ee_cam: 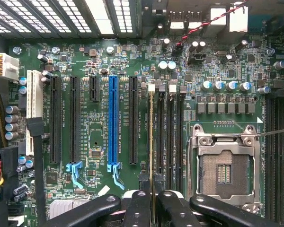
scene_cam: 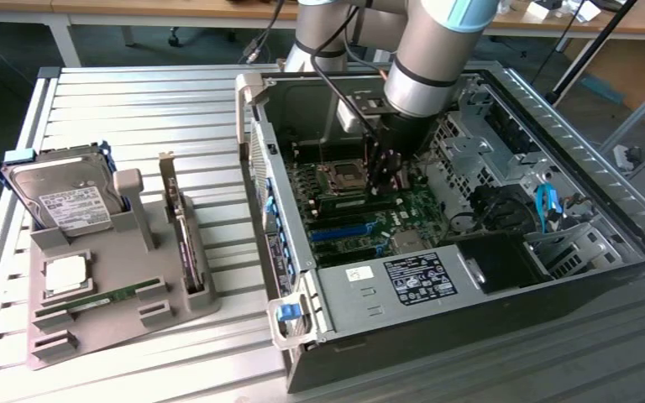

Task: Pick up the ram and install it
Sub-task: 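Insert the ram into the slot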

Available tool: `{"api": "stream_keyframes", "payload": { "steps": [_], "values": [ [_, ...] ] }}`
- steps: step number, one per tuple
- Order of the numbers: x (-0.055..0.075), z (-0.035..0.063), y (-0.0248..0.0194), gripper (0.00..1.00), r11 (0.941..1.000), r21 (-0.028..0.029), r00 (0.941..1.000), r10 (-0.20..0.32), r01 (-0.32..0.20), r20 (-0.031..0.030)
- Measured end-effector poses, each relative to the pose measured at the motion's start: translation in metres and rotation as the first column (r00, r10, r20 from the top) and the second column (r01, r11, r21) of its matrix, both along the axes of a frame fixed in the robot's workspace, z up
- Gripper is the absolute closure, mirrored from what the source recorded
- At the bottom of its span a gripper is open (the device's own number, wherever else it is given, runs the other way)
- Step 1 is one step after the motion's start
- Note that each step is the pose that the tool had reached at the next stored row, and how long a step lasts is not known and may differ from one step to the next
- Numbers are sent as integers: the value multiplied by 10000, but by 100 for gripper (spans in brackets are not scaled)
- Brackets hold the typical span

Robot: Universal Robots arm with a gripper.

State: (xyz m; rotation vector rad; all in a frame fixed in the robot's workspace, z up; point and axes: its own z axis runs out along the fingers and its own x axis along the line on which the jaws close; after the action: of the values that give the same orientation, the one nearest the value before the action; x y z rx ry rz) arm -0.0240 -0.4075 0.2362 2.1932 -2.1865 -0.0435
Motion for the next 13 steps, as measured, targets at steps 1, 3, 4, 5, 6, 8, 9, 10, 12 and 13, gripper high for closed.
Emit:
{"api": "stream_keyframes", "payload": {
  "steps": [1, 3, 4, 5, 6, 8, 9, 10, 12, 13],
  "values": [
    [0, -4, -1, 87, 10000, 1, 10000, -1, 1, 1],
    [0, -13, -2, 87, 10000, -1, 10000, 0, 0, -1],
    [0, -16, -3, 87, 10000, -1, 10000, 0, 0, 0],
    [0, -19, -2, 87, 10000, -2, 10000, 0, 0, -1],
    [0, -23, -2, 87, 10000, 0, 10000, 0, 0, 0],
    [0, -25, -3, 87, 10000, -3, 10000, 0, 0, -1],
    [0, -25, -3, 87, 10000, -3, 10000, 0, 0, -1],
    [0, -25, -3, 87, 10000, -2, 10000, 1, -1, -1],
    [0, -26, -2, 87, 10000, 1, 10000, 2, -2, 0],
    [0, -26, -2, 87, 10000, 3, 10000, 2, -2, 0]
  ]
}}
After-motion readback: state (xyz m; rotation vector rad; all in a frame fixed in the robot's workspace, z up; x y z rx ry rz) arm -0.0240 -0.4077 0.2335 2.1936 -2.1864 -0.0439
